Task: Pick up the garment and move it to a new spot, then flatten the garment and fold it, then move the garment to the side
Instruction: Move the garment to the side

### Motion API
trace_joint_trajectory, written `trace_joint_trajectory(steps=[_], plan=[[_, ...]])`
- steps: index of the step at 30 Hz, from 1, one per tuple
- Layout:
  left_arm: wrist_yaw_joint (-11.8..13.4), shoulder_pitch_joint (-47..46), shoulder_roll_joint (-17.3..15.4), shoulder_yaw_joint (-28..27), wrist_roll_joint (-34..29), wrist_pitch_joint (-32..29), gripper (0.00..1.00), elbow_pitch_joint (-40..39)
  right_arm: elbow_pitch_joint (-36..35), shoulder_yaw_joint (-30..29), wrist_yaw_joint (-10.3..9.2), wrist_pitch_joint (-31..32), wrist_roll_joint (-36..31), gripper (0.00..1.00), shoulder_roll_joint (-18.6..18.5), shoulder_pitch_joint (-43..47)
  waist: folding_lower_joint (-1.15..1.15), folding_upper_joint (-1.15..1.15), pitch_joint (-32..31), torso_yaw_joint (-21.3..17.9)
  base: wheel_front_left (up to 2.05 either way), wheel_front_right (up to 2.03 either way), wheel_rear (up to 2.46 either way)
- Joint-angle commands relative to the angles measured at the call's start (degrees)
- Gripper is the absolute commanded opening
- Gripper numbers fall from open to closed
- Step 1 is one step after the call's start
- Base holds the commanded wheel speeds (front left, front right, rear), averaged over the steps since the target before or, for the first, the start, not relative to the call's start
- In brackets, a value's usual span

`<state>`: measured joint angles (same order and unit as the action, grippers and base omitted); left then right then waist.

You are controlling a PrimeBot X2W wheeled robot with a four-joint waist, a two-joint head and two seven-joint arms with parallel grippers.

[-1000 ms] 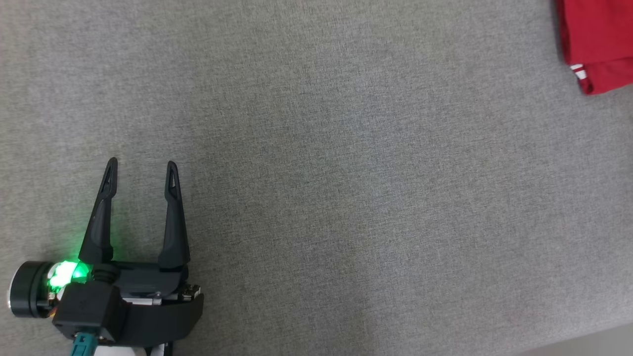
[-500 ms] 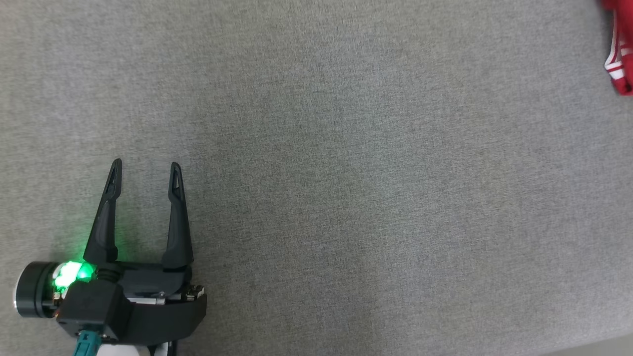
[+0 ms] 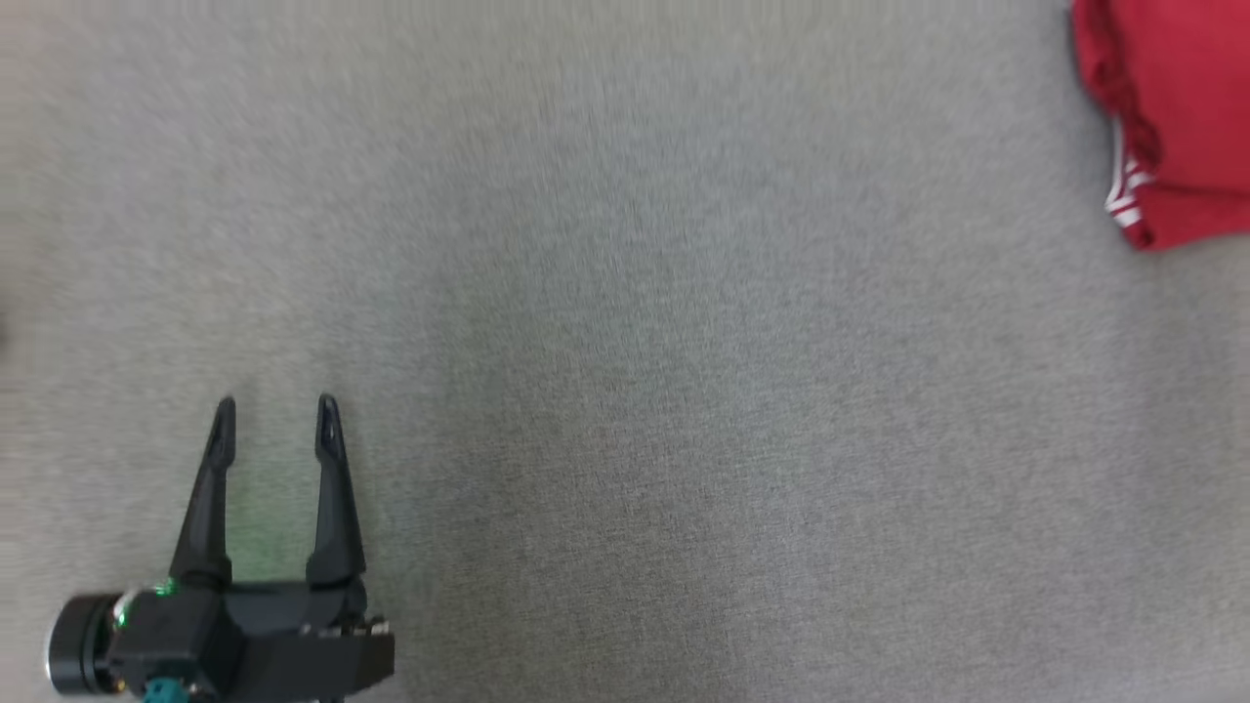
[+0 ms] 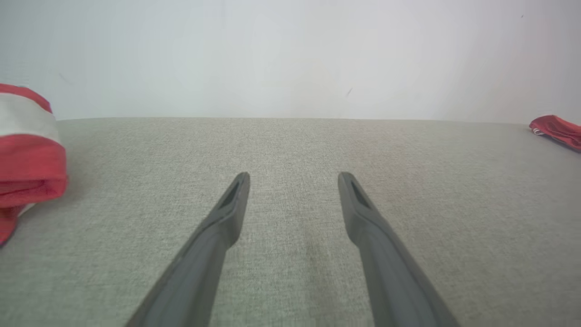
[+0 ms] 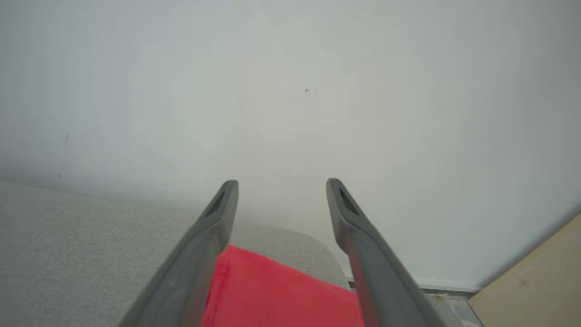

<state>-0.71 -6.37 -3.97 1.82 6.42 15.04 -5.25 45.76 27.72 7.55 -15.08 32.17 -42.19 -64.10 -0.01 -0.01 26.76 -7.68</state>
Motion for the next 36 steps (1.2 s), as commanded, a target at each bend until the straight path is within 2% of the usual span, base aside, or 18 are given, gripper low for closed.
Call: trace_joint_trajectory(steps=[1, 6, 11, 18, 29, 36], plan=[[-0.2, 1.2, 0.2, -0.2, 0.2, 0.2, 1.00, 0.2, -0.9, -1.0, -0.15, -0.1, -0.8, 1.00, 0.6, 1.8, 0.01, 0.01, -6.3, 1.1, 0.00, 0.00, 0.00], [-1.1, 4.0, 0.6, -2.0, 1.7, 0.2, 1.00, 2.4, -9.8, -11.1, -0.15, -0.1, -6.2, 1.00, 7.6, 16.0, 0.01, 0.01, -13.1, 2.3, 0.00, 0.00, 0.00], [-1.8, 5.7, 0.9, -2.8, 2.2, 0.2, 1.00, 4.8, -16.0, -15.0, -0.15, -0.1, -10.0, 1.00, 13.0, 27.0, 0.01, 0.01, -17.3, 3.8, 0.00, 0.00, 0.00], [-2.9, 6.6, 1.0, -3.1, 2.5, 0.2, 1.00, 7.3, -23.4, -20.3, -0.15, -0.1, -11.0, 1.00, 20.1, 41.2, 0.01, 0.01, -21.4, 6.7, 0.00, 0.00, 0.00], [-3.7, 9.0, 1.1, -3.3, 2.5, 0.2, 1.00, 9.1, -31.8, -24.0, -0.15, -0.1, -12.4, 1.00, 29.0, 57.8, 0.01, 0.01, -25.8, 7.9, 0.00, 0.00, 0.00], [-3.7, 10.1, 1.1, -3.1, 3.1, 0.2, 1.00, 9.8, -34.3, -24.6, -0.15, -0.1, -13.6, 1.00, 32.2, 63.2, 0.01, 0.01, -26.8, 7.6, 0.00, 0.00, 0.00]])
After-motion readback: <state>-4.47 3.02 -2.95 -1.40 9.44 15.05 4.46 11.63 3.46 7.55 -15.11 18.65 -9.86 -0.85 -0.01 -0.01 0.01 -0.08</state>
